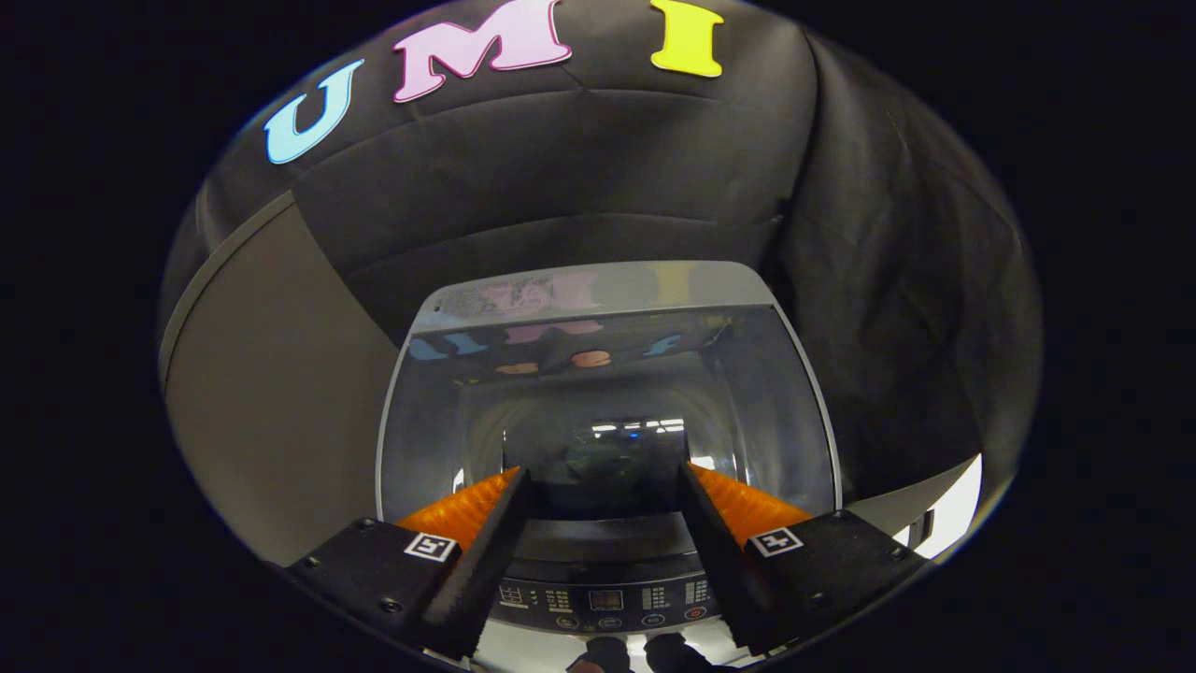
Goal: Put the clothes into the washing machine and then close the washing machine lid.
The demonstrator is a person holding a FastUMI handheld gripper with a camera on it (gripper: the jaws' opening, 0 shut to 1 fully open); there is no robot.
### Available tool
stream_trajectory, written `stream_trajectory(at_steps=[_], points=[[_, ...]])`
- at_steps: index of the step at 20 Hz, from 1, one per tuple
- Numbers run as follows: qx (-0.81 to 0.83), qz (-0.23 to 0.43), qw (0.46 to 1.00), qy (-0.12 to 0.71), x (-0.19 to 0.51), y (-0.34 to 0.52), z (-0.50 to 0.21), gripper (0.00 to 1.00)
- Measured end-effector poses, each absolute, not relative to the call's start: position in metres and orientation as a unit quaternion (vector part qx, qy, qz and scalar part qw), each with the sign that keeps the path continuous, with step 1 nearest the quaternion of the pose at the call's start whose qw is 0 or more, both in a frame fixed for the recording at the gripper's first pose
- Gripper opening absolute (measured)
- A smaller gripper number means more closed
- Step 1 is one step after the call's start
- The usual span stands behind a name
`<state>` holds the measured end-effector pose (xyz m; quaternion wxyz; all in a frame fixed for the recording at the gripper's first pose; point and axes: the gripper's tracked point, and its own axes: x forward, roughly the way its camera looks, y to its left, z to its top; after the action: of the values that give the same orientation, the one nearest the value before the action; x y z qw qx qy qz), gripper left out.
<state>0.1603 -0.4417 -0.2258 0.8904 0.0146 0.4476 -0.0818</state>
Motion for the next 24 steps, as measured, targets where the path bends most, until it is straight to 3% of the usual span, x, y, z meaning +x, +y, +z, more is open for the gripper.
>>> stream_trajectory(at_steps=[10,24], points=[[-0.001,-0.078,0.912,0.403,0.181,-0.435,-0.174,0.98],[-0.027,-0.063,0.99,0.123,0.241,-0.417,0.098,0.97]])
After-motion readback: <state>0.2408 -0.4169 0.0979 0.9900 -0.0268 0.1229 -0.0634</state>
